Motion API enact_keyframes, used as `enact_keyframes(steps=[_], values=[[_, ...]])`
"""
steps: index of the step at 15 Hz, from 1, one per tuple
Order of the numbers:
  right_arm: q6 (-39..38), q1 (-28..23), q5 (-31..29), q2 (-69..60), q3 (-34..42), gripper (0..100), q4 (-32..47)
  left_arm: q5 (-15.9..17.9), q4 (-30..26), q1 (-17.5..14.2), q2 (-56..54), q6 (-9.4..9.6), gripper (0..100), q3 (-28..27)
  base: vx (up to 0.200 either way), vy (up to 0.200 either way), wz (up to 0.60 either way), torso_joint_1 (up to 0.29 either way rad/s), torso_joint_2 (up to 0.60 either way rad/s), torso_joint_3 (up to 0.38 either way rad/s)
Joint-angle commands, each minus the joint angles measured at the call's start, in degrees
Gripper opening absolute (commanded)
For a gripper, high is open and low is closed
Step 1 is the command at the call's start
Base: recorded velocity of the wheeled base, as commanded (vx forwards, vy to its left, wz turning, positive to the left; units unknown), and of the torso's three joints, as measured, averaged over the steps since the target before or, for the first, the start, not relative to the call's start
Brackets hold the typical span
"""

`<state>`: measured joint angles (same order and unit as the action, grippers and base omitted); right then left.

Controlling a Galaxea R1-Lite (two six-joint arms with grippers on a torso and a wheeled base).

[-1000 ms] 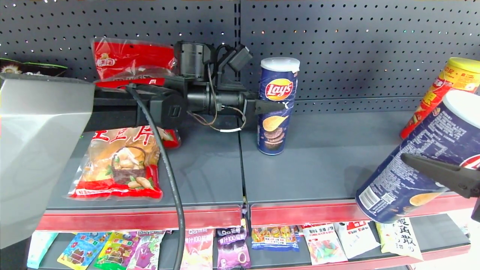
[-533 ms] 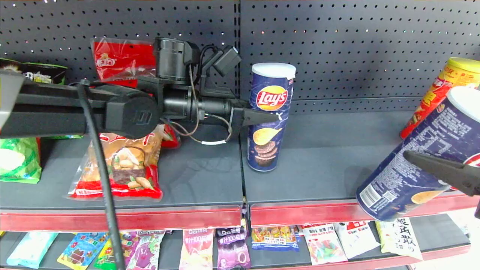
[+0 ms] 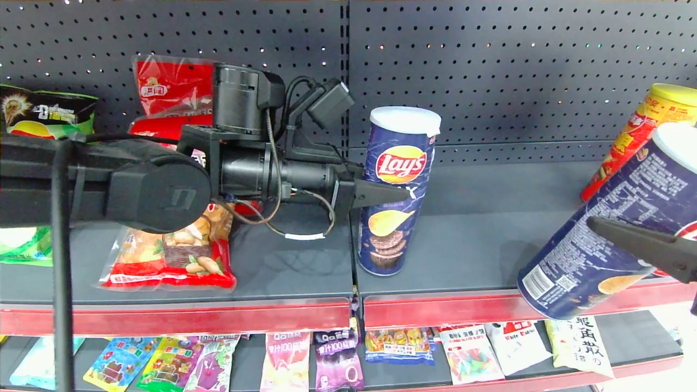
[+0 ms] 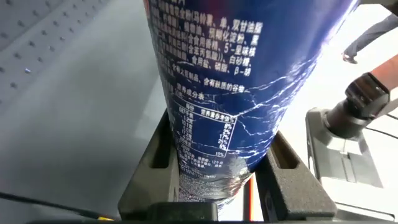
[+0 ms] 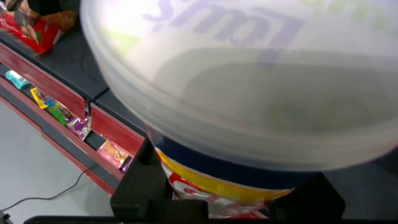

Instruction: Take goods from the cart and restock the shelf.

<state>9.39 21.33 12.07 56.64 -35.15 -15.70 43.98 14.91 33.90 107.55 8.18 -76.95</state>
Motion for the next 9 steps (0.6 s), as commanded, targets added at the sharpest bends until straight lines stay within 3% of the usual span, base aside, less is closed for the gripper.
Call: enact_keyframes(steps=[1, 4, 9], values=[[0.0, 0.0, 0.1, 0.0, 0.0, 0, 0.0, 0.0, 0.3, 0.3, -0.2, -0.01, 0, 0.9, 0.000, 0.000, 0.00, 0.000, 0.00, 0.000], [0.0, 0.0, 0.1, 0.1, 0.0, 0, 0.0, -0.1, 3.6, 0.9, -0.1, -0.27, 0, 3.2, 0.000, 0.000, 0.00, 0.000, 0.00, 0.000], [0.0, 0.0, 0.1, 0.1, 0.1, 0, 0.0, -0.4, 3.7, 1.1, -0.3, -0.27, 0, 3.8, 0.000, 0.000, 0.00, 0.000, 0.00, 0.000]])
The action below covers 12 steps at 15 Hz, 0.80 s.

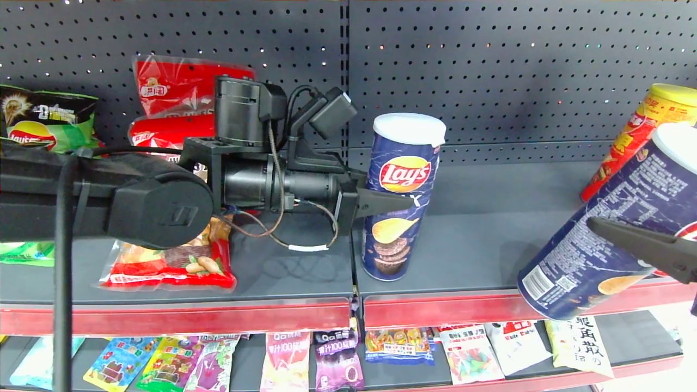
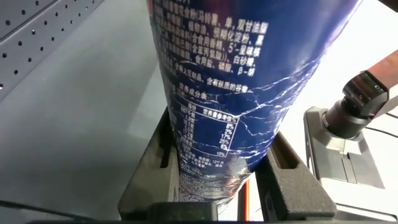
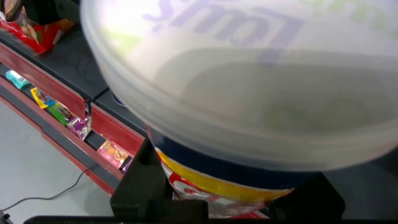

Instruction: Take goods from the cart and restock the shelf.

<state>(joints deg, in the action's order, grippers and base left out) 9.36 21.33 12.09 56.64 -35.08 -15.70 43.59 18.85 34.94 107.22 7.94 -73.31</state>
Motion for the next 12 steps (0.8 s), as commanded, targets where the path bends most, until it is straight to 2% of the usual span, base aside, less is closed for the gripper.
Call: enact_keyframes(steps=[1, 3, 12], values=[[0.0, 0.0, 0.0, 0.1, -0.1, 0, 0.0, 0.0, 0.4, 0.1, -0.1, -0.03, 0, 0.7, 0.000, 0.000, 0.00, 0.000, 0.00, 0.000], [0.0, 0.0, 0.0, 0.1, 0.0, 0, 0.0, -0.2, 2.0, 0.6, -0.3, -0.11, 0, 2.1, 0.000, 0.000, 0.00, 0.000, 0.00, 0.000], [0.0, 0.0, 0.1, 0.6, 0.0, 0, 0.0, -0.5, 2.2, 0.6, -2.9, -0.11, 0, 4.8, 0.000, 0.000, 0.00, 0.000, 0.00, 0.000]])
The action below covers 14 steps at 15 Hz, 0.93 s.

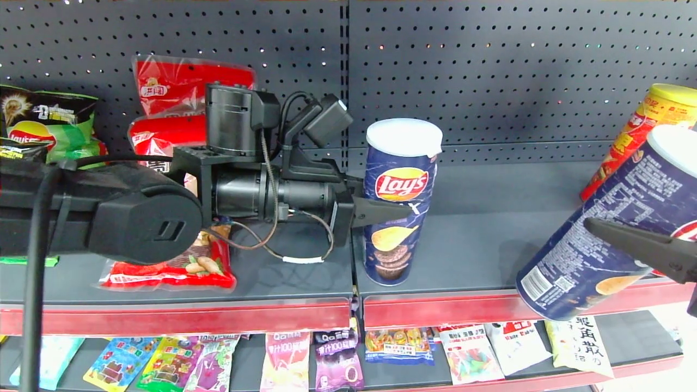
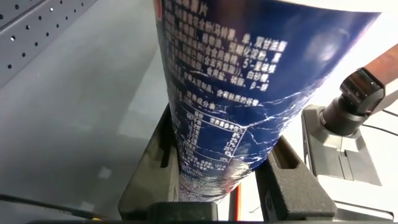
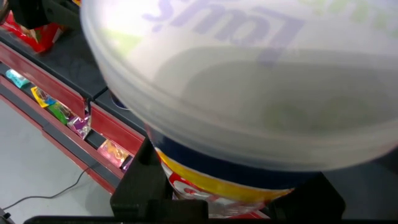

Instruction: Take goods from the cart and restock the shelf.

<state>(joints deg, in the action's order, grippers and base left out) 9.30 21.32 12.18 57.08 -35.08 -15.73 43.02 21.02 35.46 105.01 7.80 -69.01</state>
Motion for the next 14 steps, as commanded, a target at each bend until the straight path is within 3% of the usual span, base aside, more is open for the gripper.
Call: enact_keyframes(steps=[1, 10, 11, 14], values=[[0.0, 0.0, 0.0, 0.1, 0.1, 0, 0.0, 0.0, 0.1, 0.0, -0.9, 0.02, 0, 0.5, 0.000, 0.000, 0.00, 0.000, 0.00, 0.000], [0.0, 0.0, 0.1, 0.4, -0.1, 0, 0.0, 0.0, 0.2, 0.0, -1.7, 0.02, 0, 2.3, 0.000, 0.000, 0.00, 0.000, 0.00, 0.000], [0.0, 0.0, 0.1, 0.6, -0.6, 0, 0.0, 0.0, 0.2, 0.0, -1.7, 0.02, 100, 2.6, 0.000, 0.000, 0.00, 0.000, 0.00, 0.000], [0.0, 0.2, 0.2, 3.6, -3.9, 0, 0.0, 0.0, 0.2, 0.0, -1.7, 0.02, 100, 2.6, 0.000, 0.000, 0.00, 0.000, 0.00, 0.000]])
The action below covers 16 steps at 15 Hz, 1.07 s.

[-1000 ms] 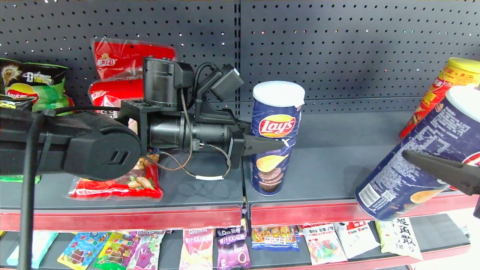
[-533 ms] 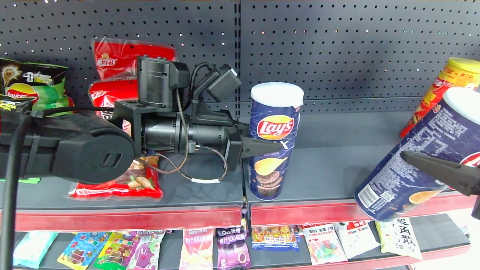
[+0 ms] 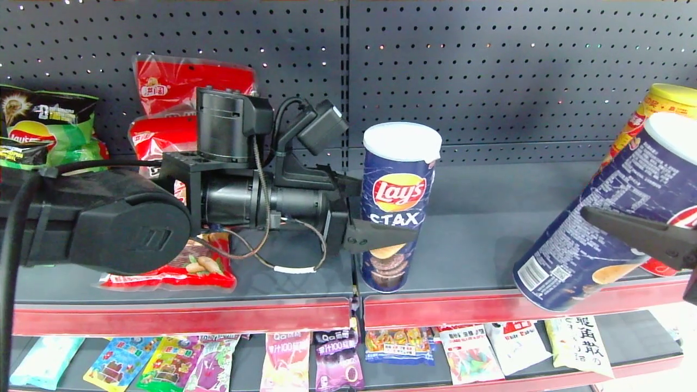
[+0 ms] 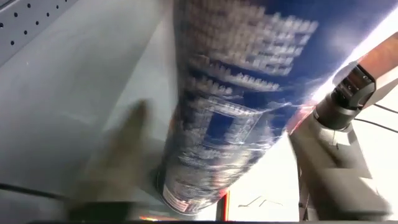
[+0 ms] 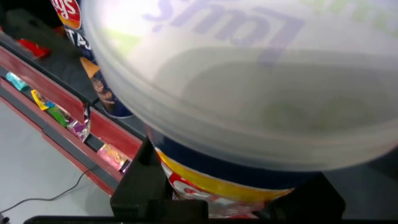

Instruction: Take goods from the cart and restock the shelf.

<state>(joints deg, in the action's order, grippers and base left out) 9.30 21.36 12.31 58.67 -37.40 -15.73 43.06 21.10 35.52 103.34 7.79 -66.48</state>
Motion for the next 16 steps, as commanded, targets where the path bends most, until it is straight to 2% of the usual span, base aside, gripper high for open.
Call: enact_keyframes(steps=[1, 3, 5, 7, 14, 16], values=[[0.0, 0.3, 0.1, 3.3, -3.0, 0, 0.0, 0.0, 0.0, 0.0, -0.2, 0.03, 100, 0.2, 0.000, 0.000, 0.00, 0.000, 0.00, 0.000], [0.0, 1.0, 0.3, 7.2, -6.3, 0, 0.0, -0.3, 0.1, -0.3, -1.3, 0.03, 100, 1.4, 0.000, 0.000, 0.00, 0.000, 0.00, 0.000], [0.0, 1.9, 0.3, 11.7, -9.0, 0, -0.1, -2.9, 0.0, -0.5, -3.6, 0.03, 100, 4.5, 0.000, 0.000, 0.00, 0.000, 0.00, 0.000], [0.0, 2.0, 0.3, 16.7, -12.4, 0, -0.4, -3.2, 0.0, -1.6, -6.0, 0.03, 100, 7.9, 0.000, 0.000, 0.00, 0.000, 0.00, 0.000], [-0.2, 2.5, 2.5, 30.6, -24.1, 0, -0.1, -3.2, 0.1, -7.2, -13.1, 0.03, 100, 16.8, 0.000, 0.000, 0.00, 0.000, 0.00, 0.000], [-0.2, 4.7, 2.5, 34.8, -29.0, 0, 0.1, -3.2, 0.0, -9.3, -15.7, 0.03, 100, 19.2, 0.000, 0.000, 0.00, 0.000, 0.00, 0.000]])
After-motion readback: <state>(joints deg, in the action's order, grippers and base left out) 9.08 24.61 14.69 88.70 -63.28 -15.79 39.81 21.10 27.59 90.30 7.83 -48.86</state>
